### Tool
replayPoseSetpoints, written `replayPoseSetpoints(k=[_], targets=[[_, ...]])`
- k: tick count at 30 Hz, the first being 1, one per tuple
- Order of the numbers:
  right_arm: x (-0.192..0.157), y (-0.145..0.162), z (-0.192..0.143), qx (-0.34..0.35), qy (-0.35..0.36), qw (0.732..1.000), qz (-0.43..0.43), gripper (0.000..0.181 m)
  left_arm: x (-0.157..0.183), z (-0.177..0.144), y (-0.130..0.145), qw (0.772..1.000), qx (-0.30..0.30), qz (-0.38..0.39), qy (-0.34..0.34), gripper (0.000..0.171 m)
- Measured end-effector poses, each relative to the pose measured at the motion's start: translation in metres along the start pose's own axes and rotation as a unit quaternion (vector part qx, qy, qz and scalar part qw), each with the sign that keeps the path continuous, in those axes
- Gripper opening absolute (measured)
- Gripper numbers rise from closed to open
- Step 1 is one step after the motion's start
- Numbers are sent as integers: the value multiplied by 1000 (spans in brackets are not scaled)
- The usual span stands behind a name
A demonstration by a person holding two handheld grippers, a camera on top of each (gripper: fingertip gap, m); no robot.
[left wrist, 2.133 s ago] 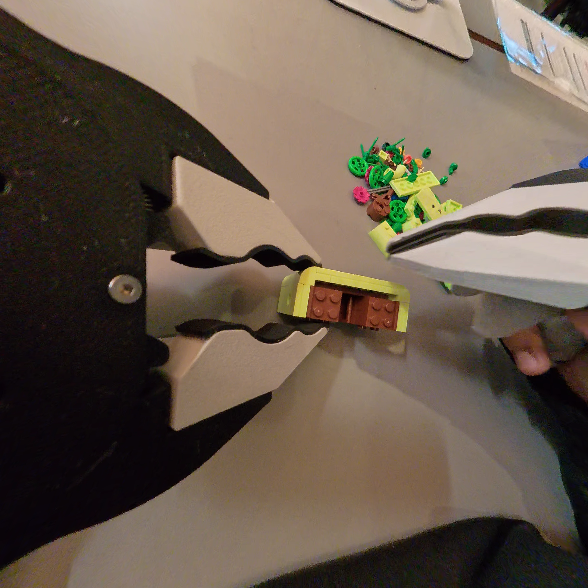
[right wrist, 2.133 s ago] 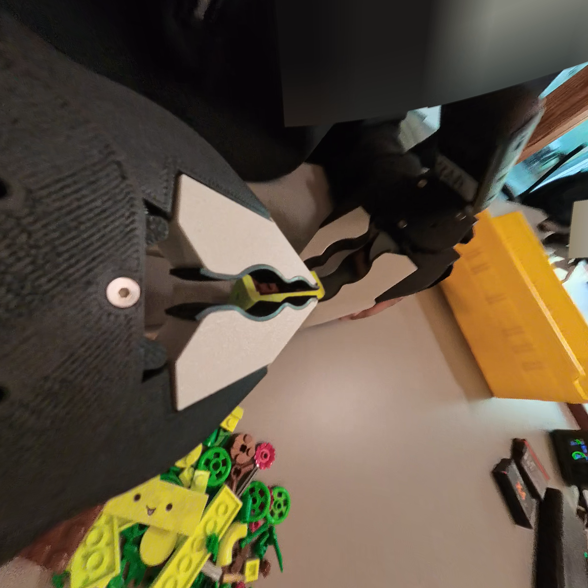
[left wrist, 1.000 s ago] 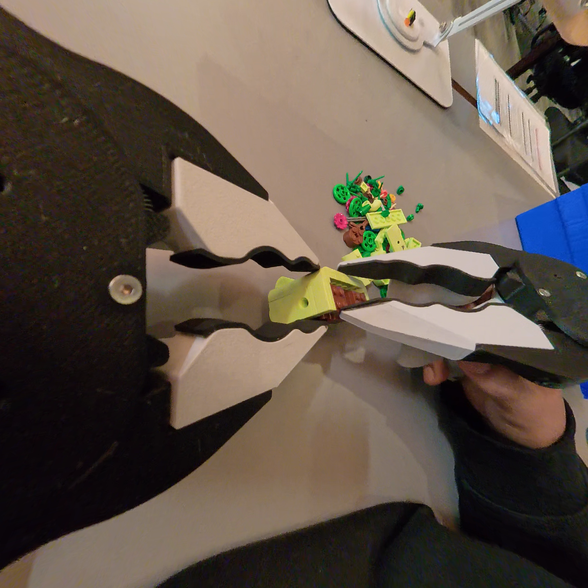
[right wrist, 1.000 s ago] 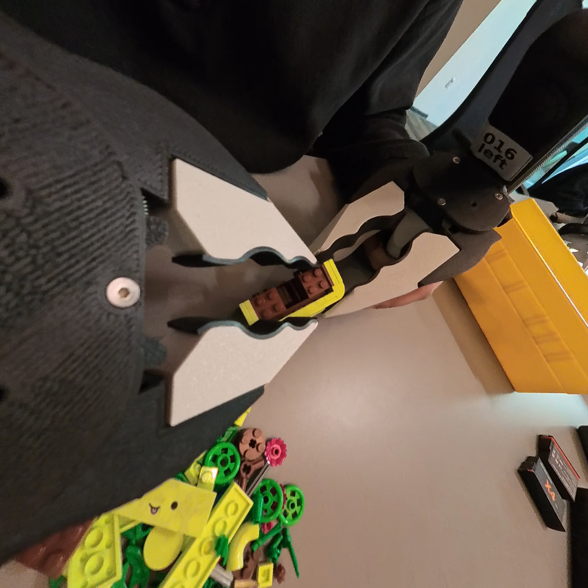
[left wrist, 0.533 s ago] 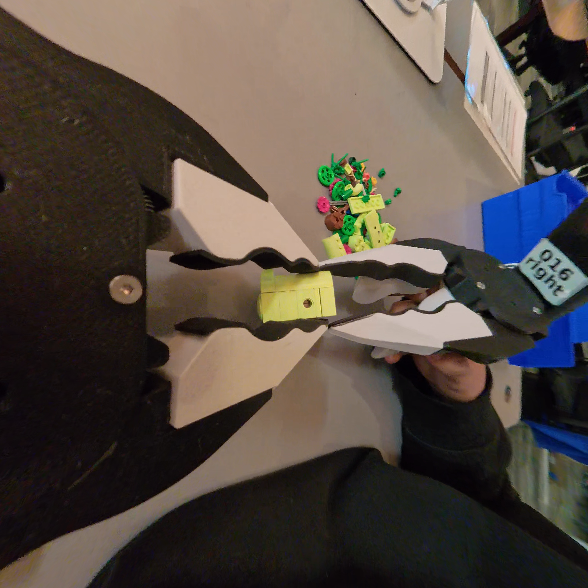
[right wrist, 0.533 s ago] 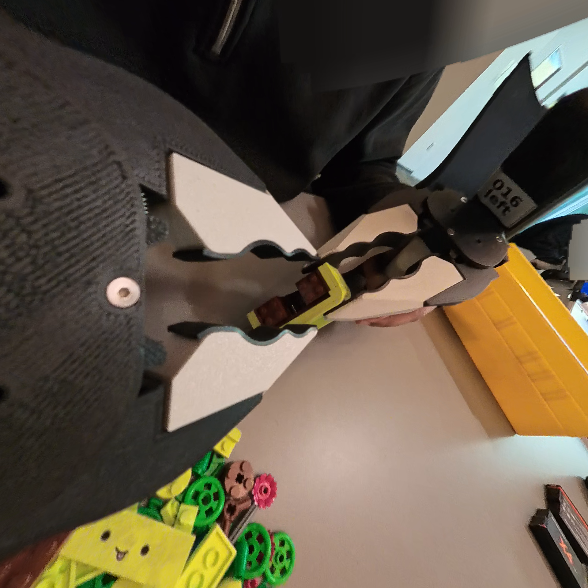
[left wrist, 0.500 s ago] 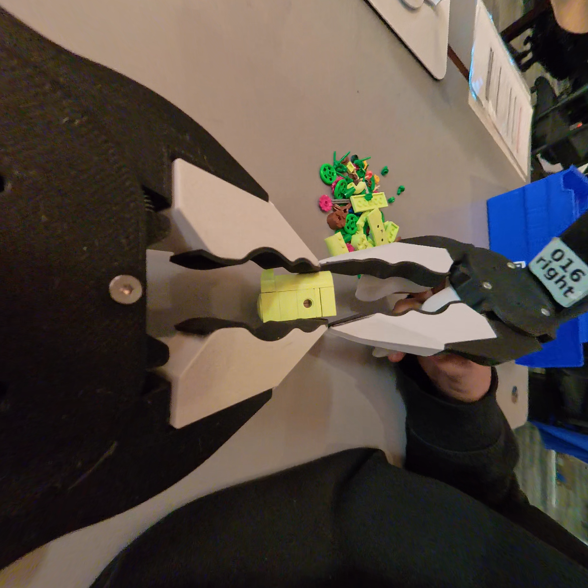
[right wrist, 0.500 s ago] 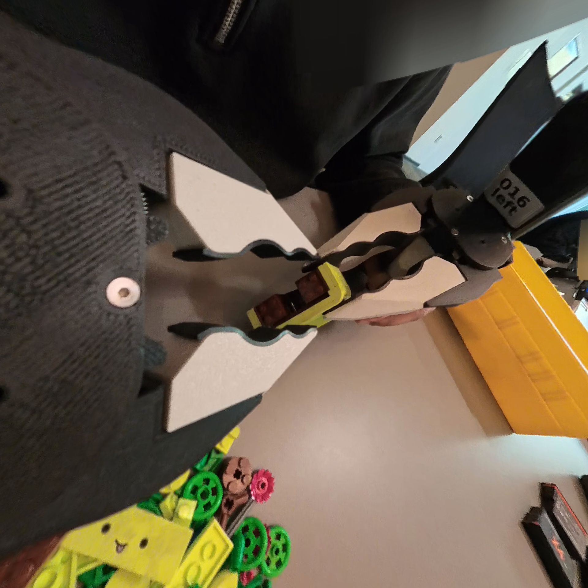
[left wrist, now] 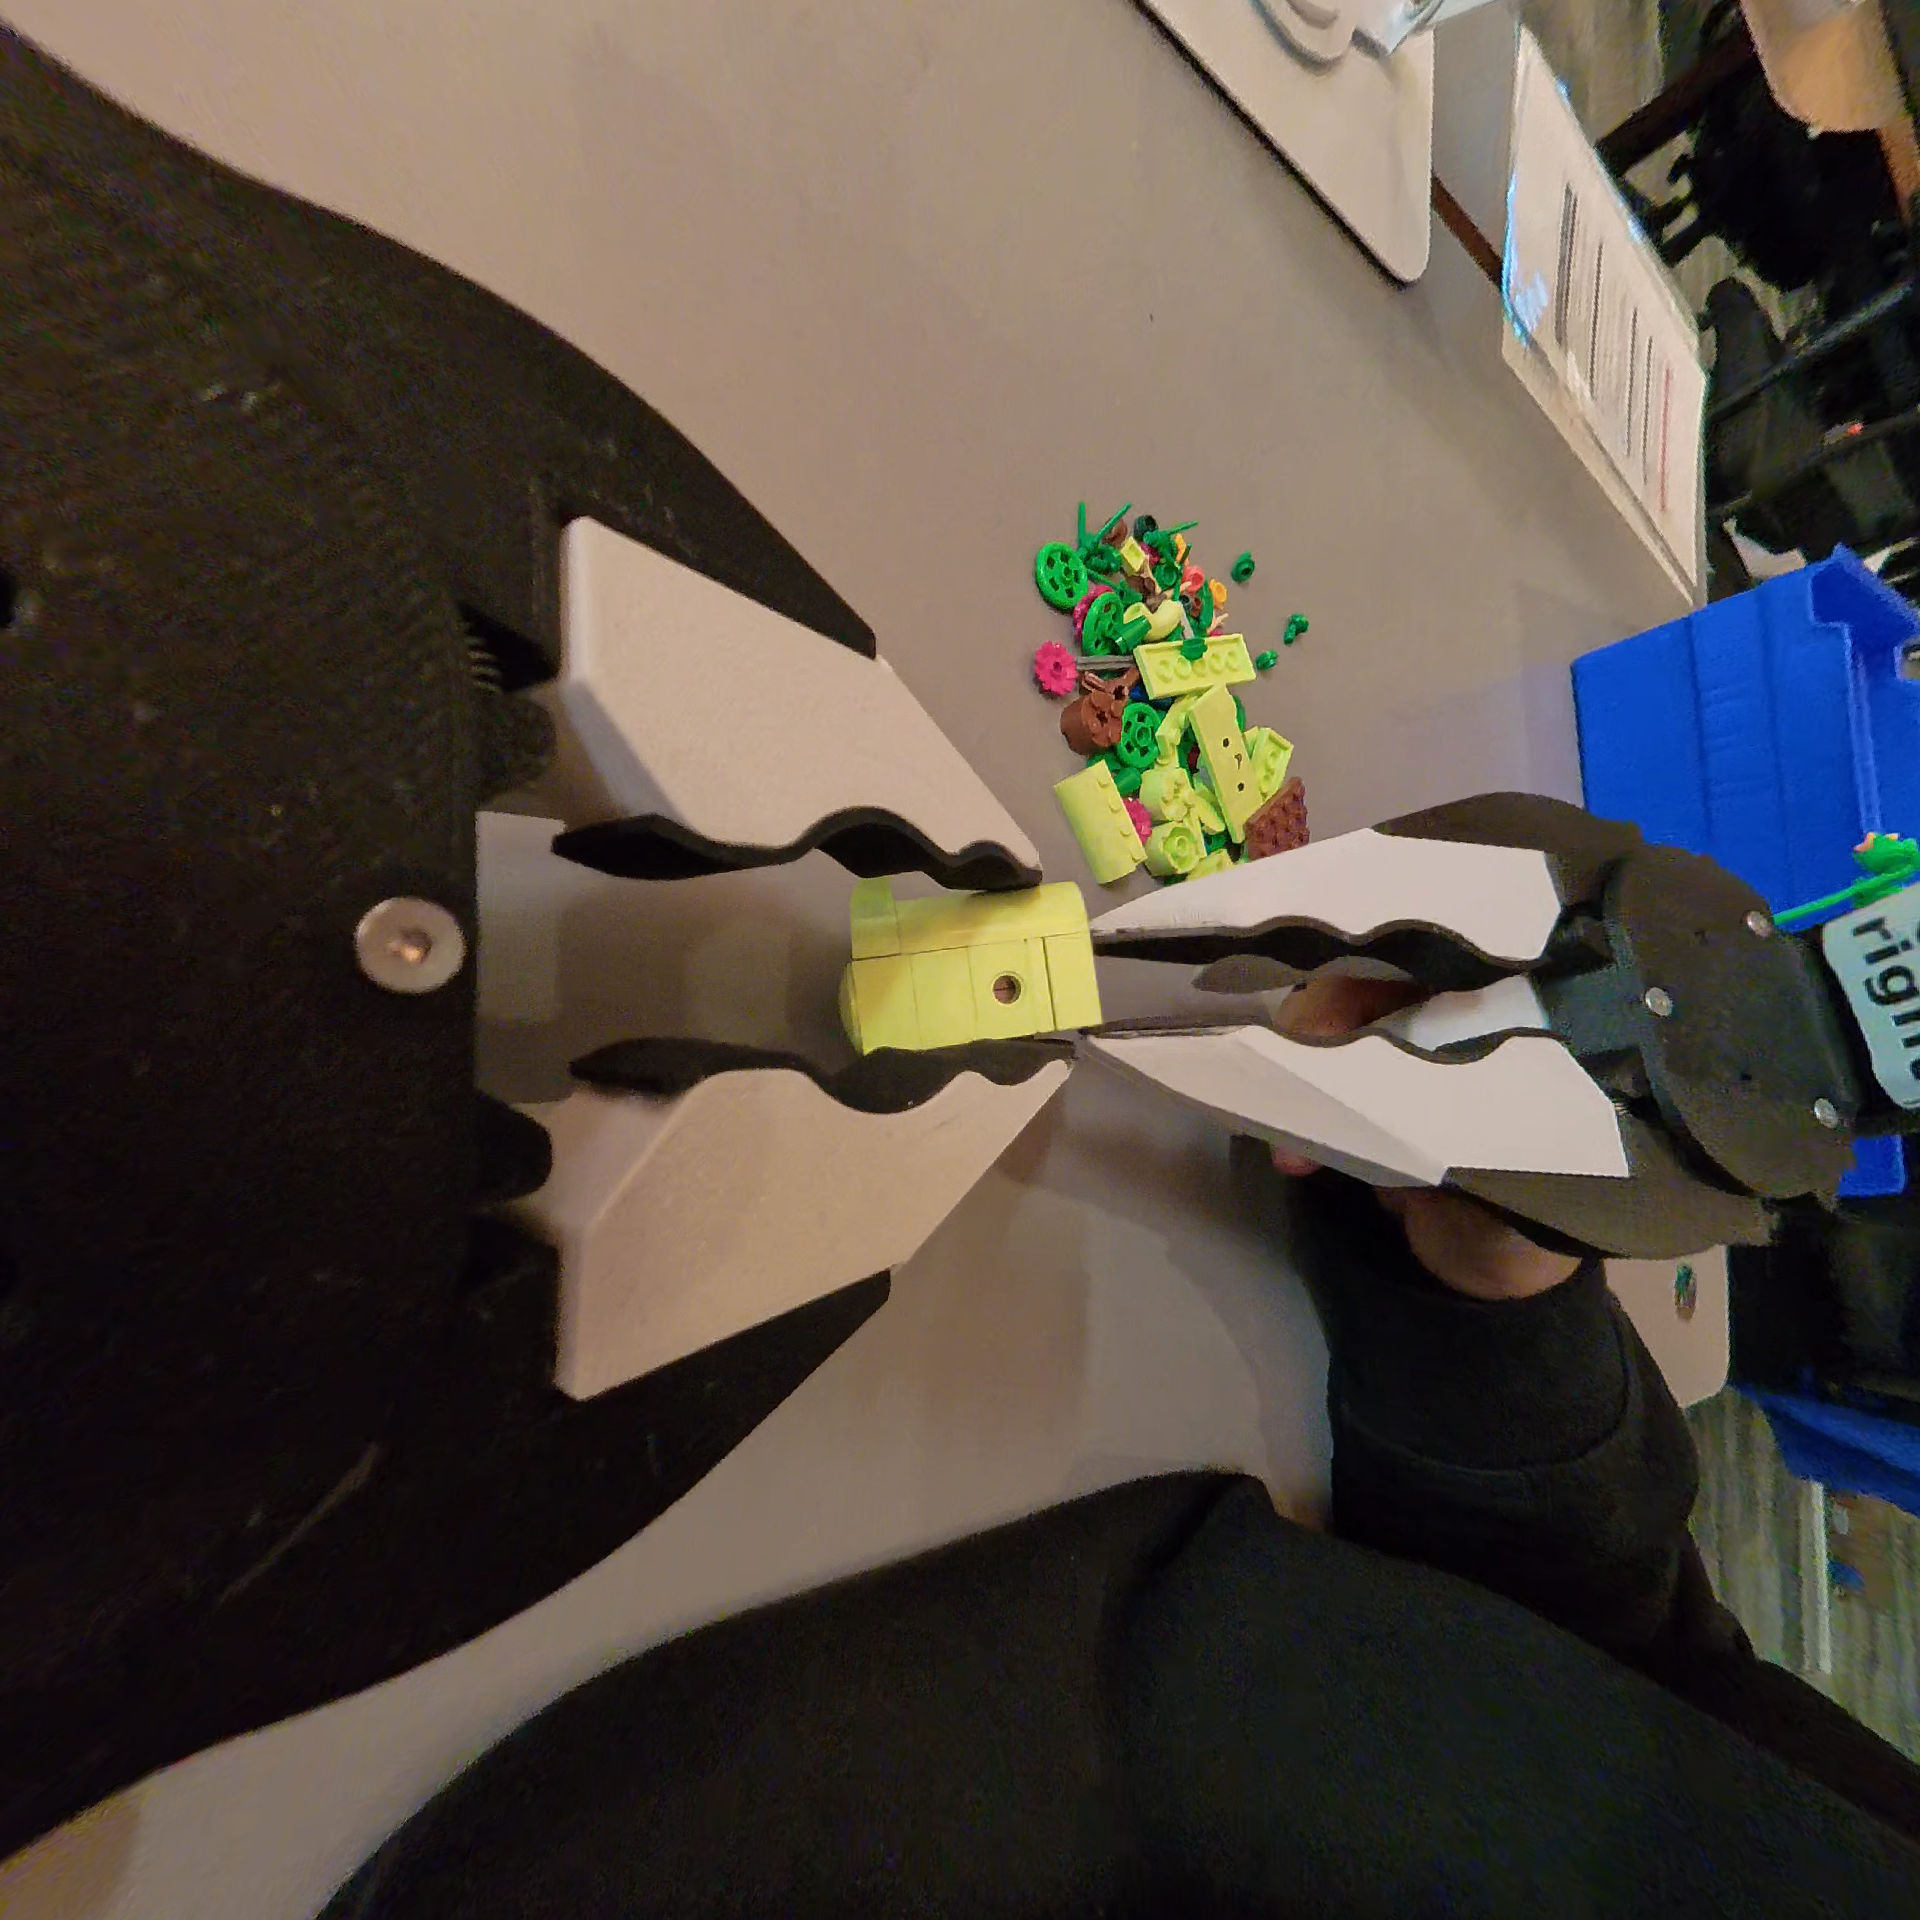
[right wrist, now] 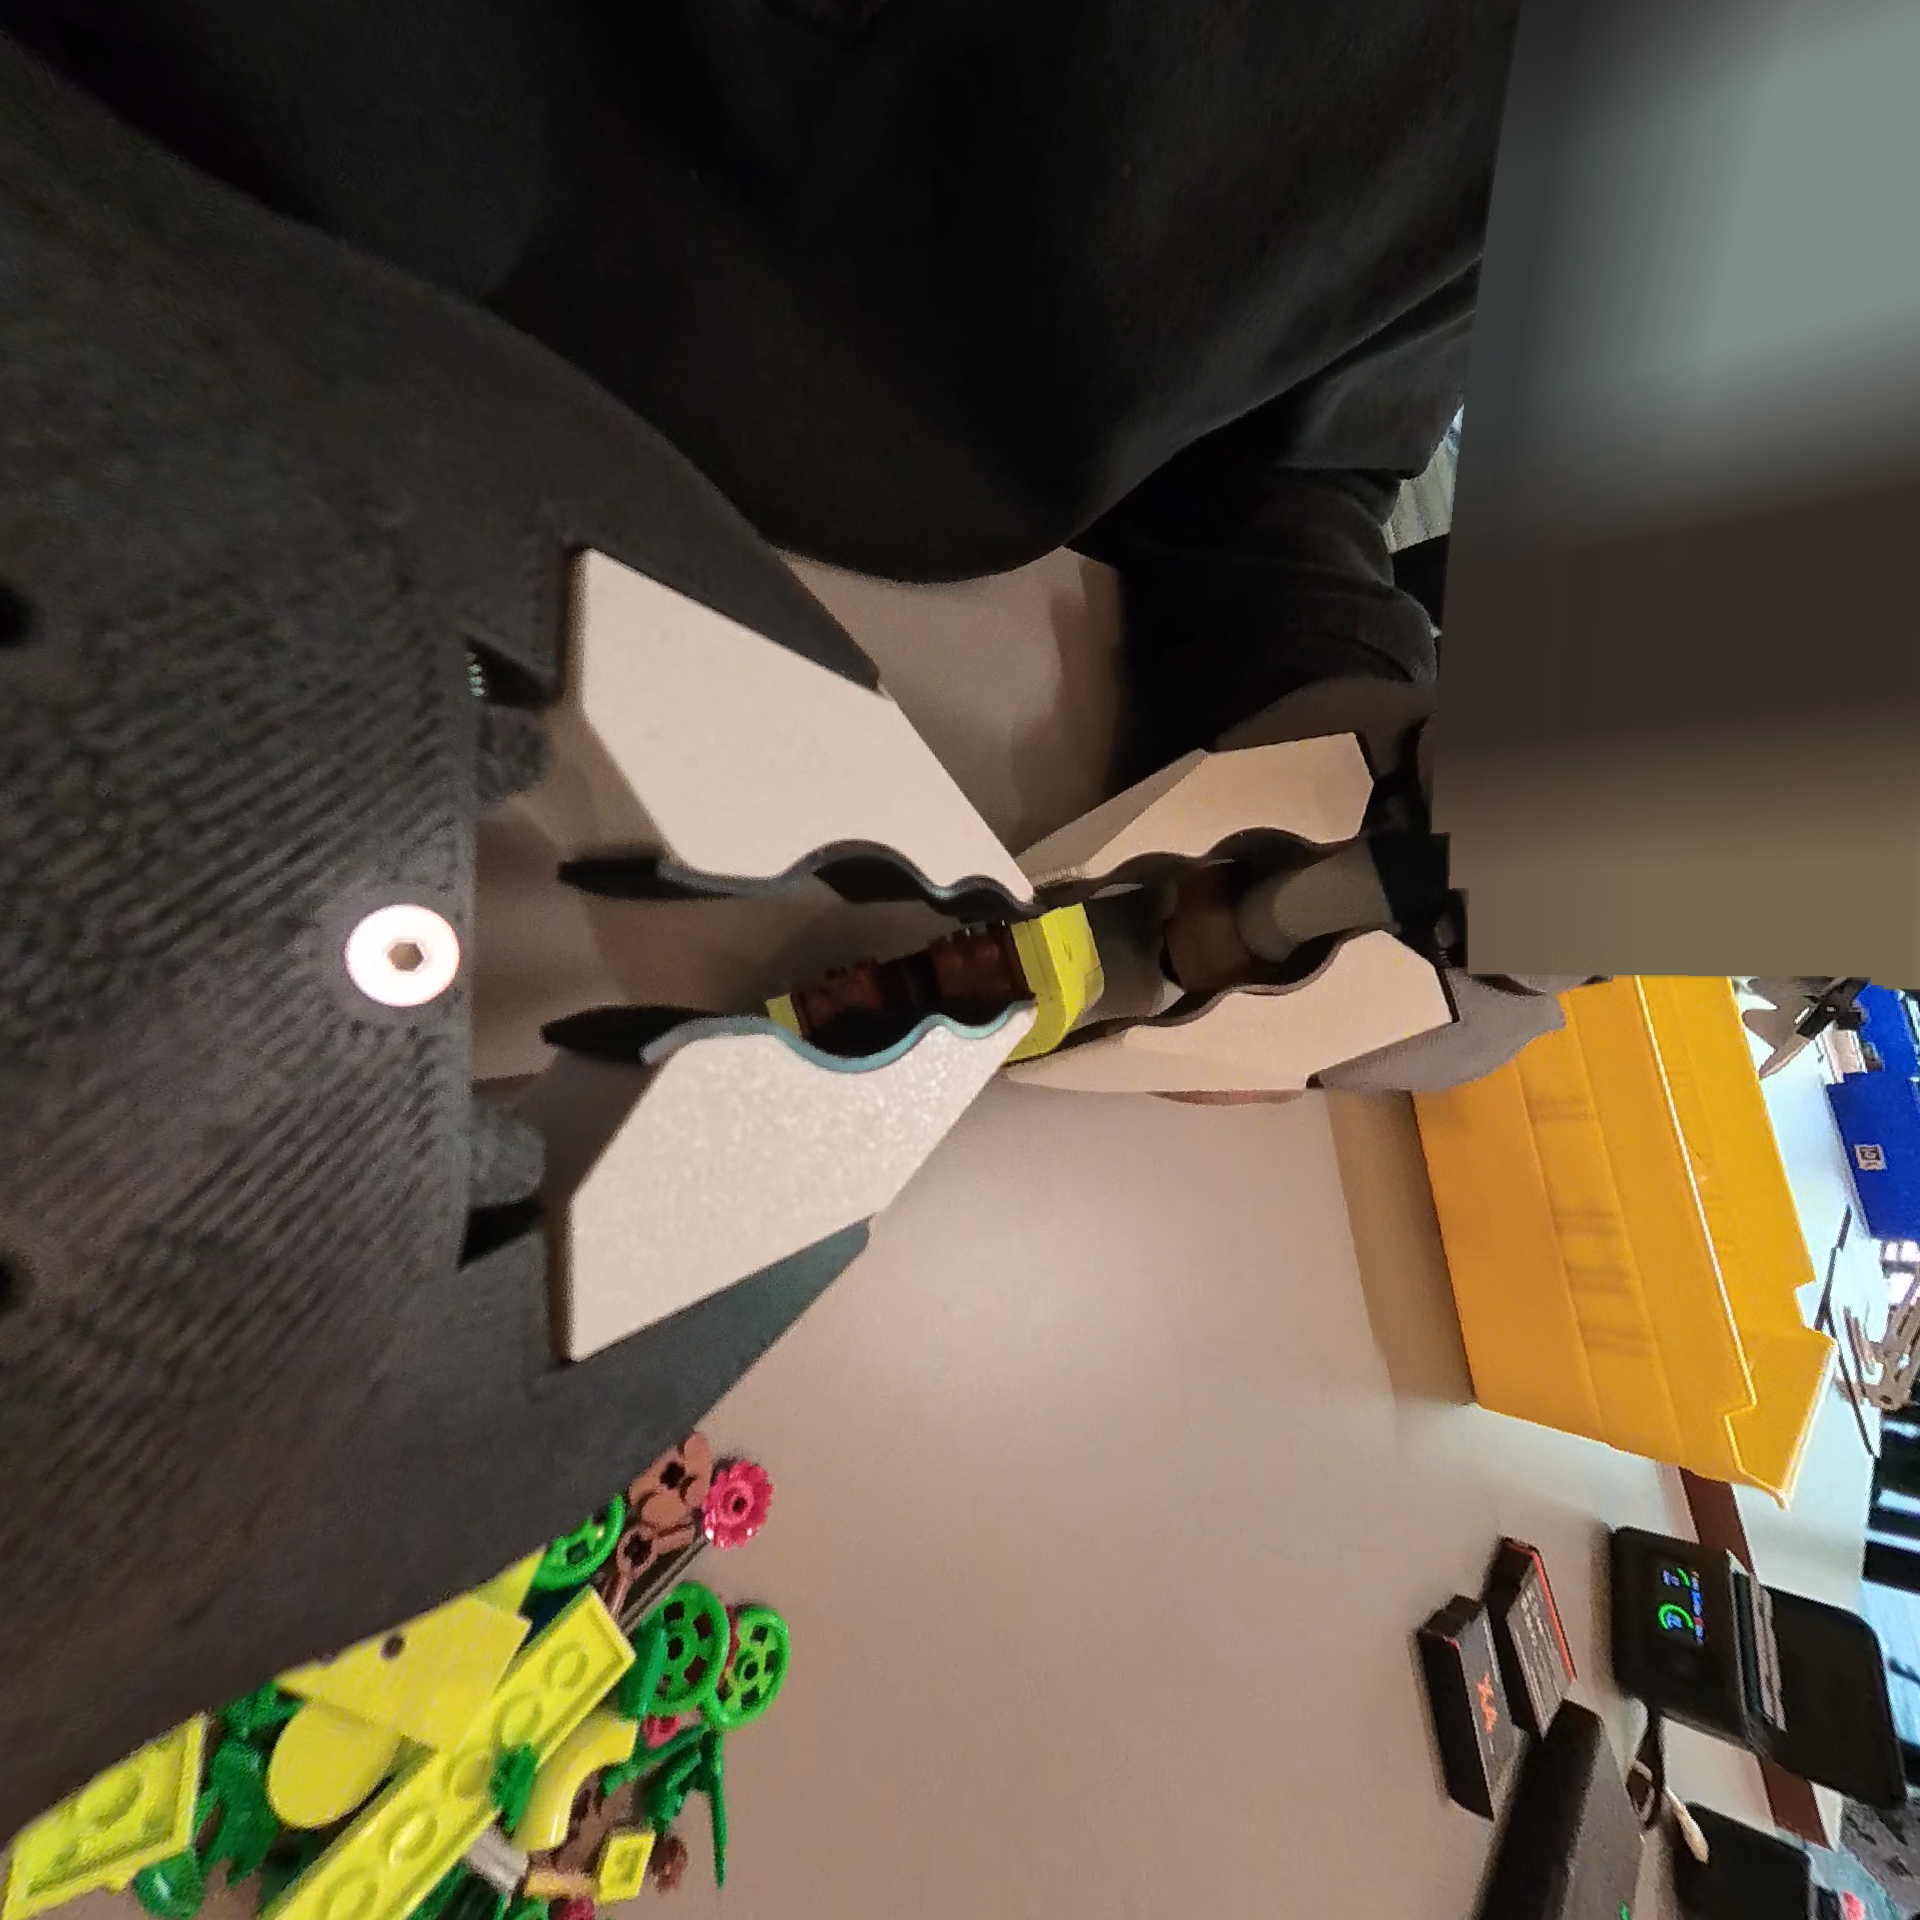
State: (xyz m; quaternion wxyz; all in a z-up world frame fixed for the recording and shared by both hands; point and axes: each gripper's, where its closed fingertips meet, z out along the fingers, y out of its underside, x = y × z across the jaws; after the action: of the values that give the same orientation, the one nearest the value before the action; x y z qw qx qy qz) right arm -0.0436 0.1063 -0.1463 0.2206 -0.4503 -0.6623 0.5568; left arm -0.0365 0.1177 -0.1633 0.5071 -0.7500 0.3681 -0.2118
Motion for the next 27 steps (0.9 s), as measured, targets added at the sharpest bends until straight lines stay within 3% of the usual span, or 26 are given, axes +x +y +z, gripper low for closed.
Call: replayPoseSetpoints(k=[2, 8, 12, 16, 20, 27], targets=[[-2, -2, -2, 4, -9, 1000, 5, 0, -4, 0, 0, 1000, 1, 6, -16, 27], [6, 2, -3, -7, 13, 1000, 7, 0, -5, 2, 1, 999, -1, 35, -37, 28], [10, -3, -7, 9, 22, 1000, 2, 24, -7, 3, 4, 998, -10, 39, -45, 29], [11, -17, -12, 65, 0, 997, 41, 31, -8, 7, 8, 996, -28, 58, -59, 30], [13, -11, -8, 52, 6, 998, 33, 37, -8, 13, 19, 990, -68, 93, -78, 34], [15, 8, -1, -20, 39, 999, -14, 28, -10, 11, 16, 991, -57, 92, -83, 40]])
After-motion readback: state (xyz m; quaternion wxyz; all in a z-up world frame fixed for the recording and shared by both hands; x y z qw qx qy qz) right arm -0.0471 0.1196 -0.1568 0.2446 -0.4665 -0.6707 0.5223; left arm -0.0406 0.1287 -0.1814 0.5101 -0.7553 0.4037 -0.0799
